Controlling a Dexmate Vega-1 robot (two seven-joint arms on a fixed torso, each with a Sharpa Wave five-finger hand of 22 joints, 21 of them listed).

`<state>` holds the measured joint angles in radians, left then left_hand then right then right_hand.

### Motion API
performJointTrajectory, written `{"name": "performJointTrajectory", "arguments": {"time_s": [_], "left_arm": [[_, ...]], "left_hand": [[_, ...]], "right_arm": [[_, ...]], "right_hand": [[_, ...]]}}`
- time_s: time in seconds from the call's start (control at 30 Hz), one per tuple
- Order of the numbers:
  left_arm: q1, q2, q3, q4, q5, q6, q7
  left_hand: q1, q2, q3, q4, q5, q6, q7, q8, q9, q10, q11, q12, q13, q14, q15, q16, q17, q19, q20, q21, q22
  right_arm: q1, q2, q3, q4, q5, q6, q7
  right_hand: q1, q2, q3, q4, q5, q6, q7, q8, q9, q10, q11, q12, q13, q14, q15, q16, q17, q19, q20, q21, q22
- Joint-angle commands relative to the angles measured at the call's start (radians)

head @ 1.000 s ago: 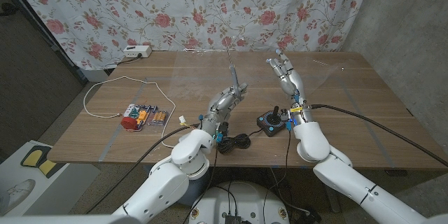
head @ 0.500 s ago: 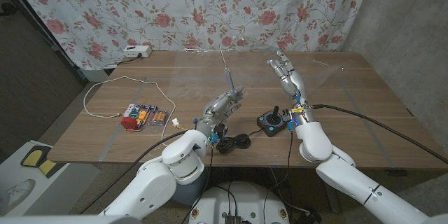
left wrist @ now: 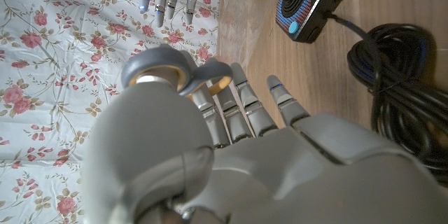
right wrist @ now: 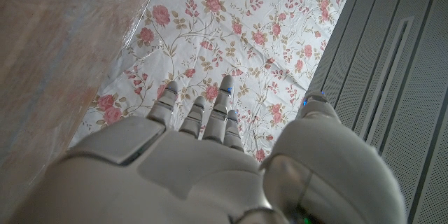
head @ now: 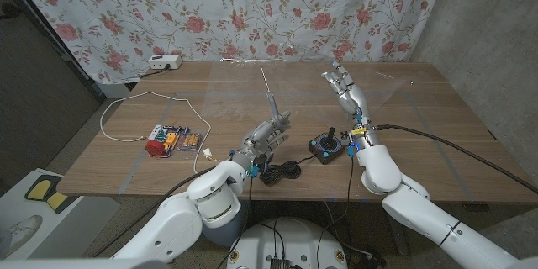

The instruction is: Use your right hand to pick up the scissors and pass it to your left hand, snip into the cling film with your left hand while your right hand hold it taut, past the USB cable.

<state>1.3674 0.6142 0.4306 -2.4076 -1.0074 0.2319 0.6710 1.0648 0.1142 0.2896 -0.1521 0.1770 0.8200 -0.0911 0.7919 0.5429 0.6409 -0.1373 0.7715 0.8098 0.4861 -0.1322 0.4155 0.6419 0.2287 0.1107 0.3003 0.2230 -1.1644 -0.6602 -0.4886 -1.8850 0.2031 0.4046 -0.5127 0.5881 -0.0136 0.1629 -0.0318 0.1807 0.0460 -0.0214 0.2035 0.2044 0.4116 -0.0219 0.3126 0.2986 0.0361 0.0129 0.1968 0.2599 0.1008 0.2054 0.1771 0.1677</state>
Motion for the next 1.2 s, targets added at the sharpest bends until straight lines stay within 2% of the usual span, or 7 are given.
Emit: {"name": "performJointTrajectory", "arguments": {"time_s": [0.03, 0.27, 0.47, 0.8, 1.03, 1.2], "left_arm": [[0.023, 0.055, -0.002, -0.043, -0.117, 0.020, 0.040], [0.019, 0.077, 0.005, -0.063, -0.153, 0.024, 0.077], [0.015, 0.099, 0.004, -0.072, -0.212, 0.033, 0.105], [0.010, 0.140, 0.024, -0.089, -0.206, 0.055, 0.195], [0.003, 0.155, 0.037, -0.092, -0.158, 0.065, 0.243], [-0.002, 0.162, 0.038, -0.087, -0.144, 0.072, 0.253]], "left_hand": [[0.014, 0.004, -0.001, -0.004, 0.008, 0.008, 0.005, 0.003, -0.002, 0.041, -0.038, 0.092, -0.002, 0.008, 0.002, 0.003, 0.002, 0.012, -0.001, 0.010, 0.000], [0.019, -0.001, -0.004, -0.008, 0.008, 0.024, 0.007, 0.007, -0.011, 0.049, -0.043, 0.098, -0.007, 0.012, -0.002, 0.005, 0.003, 0.014, -0.006, 0.011, -0.001], [0.021, 0.005, -0.004, -0.005, 0.010, 0.017, 0.010, 0.003, -0.018, 0.040, -0.032, 0.103, -0.004, 0.005, 0.006, 0.001, 0.003, 0.012, -0.001, 0.011, -0.001], [0.034, -0.003, -0.006, -0.012, 0.011, 0.026, 0.013, 0.007, -0.030, 0.044, -0.034, 0.110, -0.011, 0.030, 0.013, 0.008, 0.001, 0.027, -0.004, 0.017, -0.001], [0.043, -0.009, -0.006, -0.013, 0.011, 0.028, 0.021, 0.008, -0.039, 0.043, -0.023, 0.112, -0.021, 0.048, 0.023, 0.005, -0.009, 0.040, 0.007, 0.022, -0.002], [0.024, -0.031, -0.024, -0.004, 0.007, 0.031, 0.028, 0.008, -0.046, 0.050, -0.019, 0.111, -0.035, 0.063, 0.027, 0.009, -0.013, 0.043, 0.009, 0.024, -0.002]], "right_arm": [[-0.012, 0.000, 0.014, -0.008, 0.014, -0.025, 0.004], [-0.016, 0.004, 0.021, -0.011, 0.008, -0.032, 0.003], [-0.024, 0.000, 0.031, -0.019, 0.007, -0.036, 0.005], [-0.035, 0.009, 0.039, -0.024, 0.008, -0.045, 0.002], [-0.037, 0.017, 0.037, -0.018, 0.014, -0.041, 0.011], [-0.040, 0.023, 0.040, -0.018, 0.012, -0.041, 0.007]], "right_hand": [[0.000, 0.009, 0.002, -0.003, -0.001, -0.002, -0.001, 0.005, 0.003, -0.007, 0.000, -0.002, 0.002, -0.006, 0.002, 0.004, -0.001, -0.005, 0.004, 0.005, 0.003], [0.001, 0.011, 0.003, -0.005, -0.001, -0.003, -0.001, 0.006, 0.003, -0.009, 0.001, -0.005, 0.002, -0.008, 0.002, 0.005, -0.004, -0.007, 0.005, 0.005, 0.003], [0.001, 0.012, 0.004, -0.007, -0.001, -0.005, -0.002, 0.005, 0.003, -0.011, 0.003, -0.007, 0.003, -0.011, 0.005, 0.005, -0.006, -0.010, 0.006, 0.005, 0.003], [0.000, 0.013, 0.004, -0.008, -0.002, -0.007, -0.002, 0.005, 0.003, -0.011, 0.003, -0.010, 0.003, -0.013, 0.005, 0.006, -0.008, -0.012, 0.006, 0.005, 0.003], [-0.001, 0.014, 0.003, -0.010, -0.002, -0.010, -0.002, 0.004, 0.003, -0.014, 0.004, -0.014, 0.002, -0.015, 0.006, 0.007, -0.010, -0.013, 0.005, 0.006, 0.003], [-0.003, 0.014, 0.003, -0.010, -0.003, -0.011, -0.001, 0.004, 0.003, -0.015, 0.005, -0.016, 0.001, -0.017, 0.007, 0.008, -0.011, -0.015, 0.006, 0.006, 0.003]]}}
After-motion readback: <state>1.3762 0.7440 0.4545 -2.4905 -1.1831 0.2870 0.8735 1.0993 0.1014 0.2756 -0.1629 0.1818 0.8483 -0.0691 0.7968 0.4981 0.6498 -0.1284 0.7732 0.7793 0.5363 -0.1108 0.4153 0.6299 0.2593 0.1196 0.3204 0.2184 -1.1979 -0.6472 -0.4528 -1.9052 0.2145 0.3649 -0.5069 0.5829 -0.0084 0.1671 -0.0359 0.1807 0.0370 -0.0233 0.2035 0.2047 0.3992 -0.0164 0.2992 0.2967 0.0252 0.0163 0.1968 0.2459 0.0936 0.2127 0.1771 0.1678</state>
